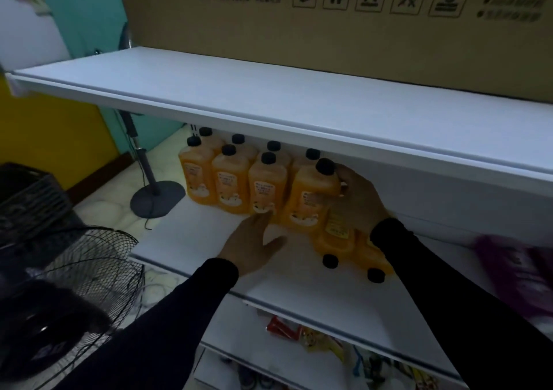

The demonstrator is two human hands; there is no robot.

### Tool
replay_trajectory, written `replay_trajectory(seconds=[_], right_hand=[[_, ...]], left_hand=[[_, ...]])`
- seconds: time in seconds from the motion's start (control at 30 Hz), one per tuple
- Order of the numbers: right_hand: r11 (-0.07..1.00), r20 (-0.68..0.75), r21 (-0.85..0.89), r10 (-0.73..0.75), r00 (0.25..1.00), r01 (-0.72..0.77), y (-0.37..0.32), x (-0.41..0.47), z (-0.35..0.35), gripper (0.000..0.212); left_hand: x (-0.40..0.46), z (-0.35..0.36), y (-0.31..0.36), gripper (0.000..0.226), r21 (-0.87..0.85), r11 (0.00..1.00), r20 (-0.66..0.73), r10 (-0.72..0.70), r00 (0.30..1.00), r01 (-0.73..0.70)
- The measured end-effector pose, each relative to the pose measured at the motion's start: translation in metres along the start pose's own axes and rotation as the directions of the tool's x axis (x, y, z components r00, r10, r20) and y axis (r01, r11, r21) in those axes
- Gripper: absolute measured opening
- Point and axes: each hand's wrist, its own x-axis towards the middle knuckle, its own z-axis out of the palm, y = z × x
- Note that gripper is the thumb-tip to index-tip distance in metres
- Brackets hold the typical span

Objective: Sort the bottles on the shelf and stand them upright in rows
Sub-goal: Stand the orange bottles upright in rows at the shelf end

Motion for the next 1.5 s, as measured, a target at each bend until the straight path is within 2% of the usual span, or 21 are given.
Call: replay_trajectory(seconds=[0.1, 0.23, 0.37, 0.5, 0.6, 0.9, 1.03, 1.1, 1.17, 1.23, 1.3, 1.4, 1.5], right_hand=[[0.998, 0.002, -0.057, 0.002, 1.000, -0.002, 0.003, 0.013, 0.009, 0.066], [0.979, 0.006, -0.197, -0.041, 0.999, 0.041, 0.012, 0.024, 0.020, 0.065], [0.953, -0.007, -0.301, 0.026, 1.000, -0.026, 0.023, 0.031, 0.028, 0.065], [0.970, -0.015, -0.240, -0.047, 0.999, 0.042, 0.024, 0.035, 0.032, 0.050], [0.975, -0.053, -0.218, -0.047, 0.997, 0.035, 0.031, 0.033, 0.032, 0.059], [0.976, -0.107, -0.167, 0.124, 0.986, -0.141, 0.039, 0.026, 0.035, 0.082], [0.948, -0.127, -0.246, 0.177, 0.976, -0.204, 0.046, 0.001, 0.033, 0.083], [0.918, -0.089, -0.344, 0.178, 0.980, -0.198, 0.053, -0.017, 0.029, 0.081], [0.866, 0.011, -0.461, 0.224, 0.975, -0.194, 0.063, -0.035, 0.027, 0.090], [0.723, 0.116, -0.679, 0.272, 0.955, -0.124, 0.074, -0.049, 0.031, 0.106], [0.567, 0.119, -0.821, 0.293, 0.949, -0.072, 0.080, -0.055, 0.036, 0.109], [0.539, 0.074, -0.836, 0.303, 0.950, -0.107, 0.080, -0.057, 0.038, 0.102], [0.497, 0.070, -0.865, 0.262, 0.963, -0.072, 0.084, -0.065, 0.030, 0.090]], left_hand=[[-0.012, 0.003, -0.029, 0.085, 0.264, 0.962, 0.063, -0.083, 0.995, 0.063], [-0.015, 0.012, -0.050, 0.093, 0.371, 0.928, 0.089, -0.059, 0.994, 0.022], [-0.014, 0.020, -0.063, 0.102, 0.395, 0.918, 0.080, 0.000, 0.997, -0.032], [-0.012, 0.027, -0.070, 0.106, 0.387, 0.921, 0.046, 0.021, 0.999, -0.038], [-0.012, 0.028, -0.072, 0.105, 0.382, 0.923, 0.027, 0.028, 0.999, -0.036], [-0.011, 0.028, -0.072, 0.102, 0.378, 0.924, 0.049, 0.030, 0.998, -0.046], [-0.012, 0.027, -0.073, 0.102, 0.364, 0.930, 0.047, 0.040, 0.998, -0.054], [-0.011, 0.027, -0.072, 0.100, 0.357, 0.932, 0.042, 0.048, 0.998, -0.059], [-0.011, 0.026, -0.071, 0.099, 0.352, 0.934, 0.034, 0.053, 0.998, -0.062], [-0.011, 0.025, -0.070, 0.095, 0.346, 0.935, 0.030, 0.071, 0.997, -0.077], [-0.011, 0.024, -0.068, 0.090, 0.339, 0.935, 0.041, 0.099, 0.994, -0.107], [-0.010, 0.022, -0.062, 0.084, 0.317, 0.934, 0.057, 0.155, 0.986, -0.165], [-0.009, 0.021, -0.055, 0.083, 0.289, 0.934, 0.101, 0.188, 0.977, -0.210]])
